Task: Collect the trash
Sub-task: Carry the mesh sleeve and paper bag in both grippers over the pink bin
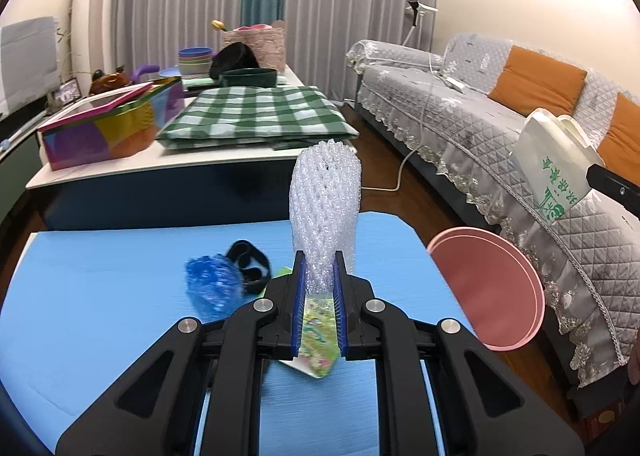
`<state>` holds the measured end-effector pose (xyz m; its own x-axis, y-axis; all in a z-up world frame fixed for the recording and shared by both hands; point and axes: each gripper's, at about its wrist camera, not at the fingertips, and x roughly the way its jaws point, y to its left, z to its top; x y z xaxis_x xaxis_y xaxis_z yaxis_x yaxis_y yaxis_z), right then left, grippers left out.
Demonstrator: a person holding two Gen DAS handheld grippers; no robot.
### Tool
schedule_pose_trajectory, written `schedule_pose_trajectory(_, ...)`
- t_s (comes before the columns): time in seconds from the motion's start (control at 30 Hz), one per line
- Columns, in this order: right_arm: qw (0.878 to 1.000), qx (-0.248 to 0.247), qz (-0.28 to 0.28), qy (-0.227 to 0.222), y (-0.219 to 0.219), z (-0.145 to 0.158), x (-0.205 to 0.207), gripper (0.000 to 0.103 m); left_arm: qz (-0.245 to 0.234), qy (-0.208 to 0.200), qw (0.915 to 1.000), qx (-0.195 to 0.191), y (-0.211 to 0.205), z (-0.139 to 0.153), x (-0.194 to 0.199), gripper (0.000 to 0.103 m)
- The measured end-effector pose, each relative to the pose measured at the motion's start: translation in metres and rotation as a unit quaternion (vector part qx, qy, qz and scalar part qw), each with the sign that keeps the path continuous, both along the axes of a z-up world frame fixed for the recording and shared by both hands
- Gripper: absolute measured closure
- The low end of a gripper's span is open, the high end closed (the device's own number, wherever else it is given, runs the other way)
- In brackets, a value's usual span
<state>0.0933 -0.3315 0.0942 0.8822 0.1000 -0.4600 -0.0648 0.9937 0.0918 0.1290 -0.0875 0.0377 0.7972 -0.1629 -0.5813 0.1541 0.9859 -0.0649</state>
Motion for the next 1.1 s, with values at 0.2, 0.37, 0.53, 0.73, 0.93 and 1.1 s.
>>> schedule_pose_trajectory(0.2, 1.000, 0.004, -0.020, 0.002, -0.020, -0.003, -0.004, 0.098, -0.014, 0.003, 0.9999, 0.000, -0.018, -0.005, 0.002, 0.090)
schedule_pose_trajectory(0.37, 0.999, 0.008, -0.037, 0.006, -0.034, -0.007, -0.004, 0.097, -0.025, 0.006, 0.9997, 0.000, -0.033, -0.010, 0.003, 0.090)
schedule_pose_trajectory(0.53, 0.999, 0.014, -0.051, 0.010, -0.047, -0.013, -0.003, 0.097, -0.034, 0.008, 0.9994, 0.000, -0.045, -0.015, 0.005, 0.090)
schedule_pose_trajectory(0.73, 0.998, 0.021, -0.061, 0.016, -0.056, -0.019, 0.001, 0.097, -0.050, 0.009, 0.9987, 0.002, -0.063, -0.023, 0.005, 0.090)
schedule_pose_trajectory(0.93, 0.997, 0.029, -0.069, 0.027, -0.065, -0.028, 0.010, 0.097, -0.065, 0.013, 0.9978, -0.002, -0.080, -0.035, 0.006, 0.090)
schedule_pose_trajectory(1.1, 0.996, 0.033, -0.072, 0.038, -0.069, -0.036, 0.019, 0.097, -0.075, 0.015, 0.9970, -0.006, -0.093, -0.043, 0.010, 0.090)
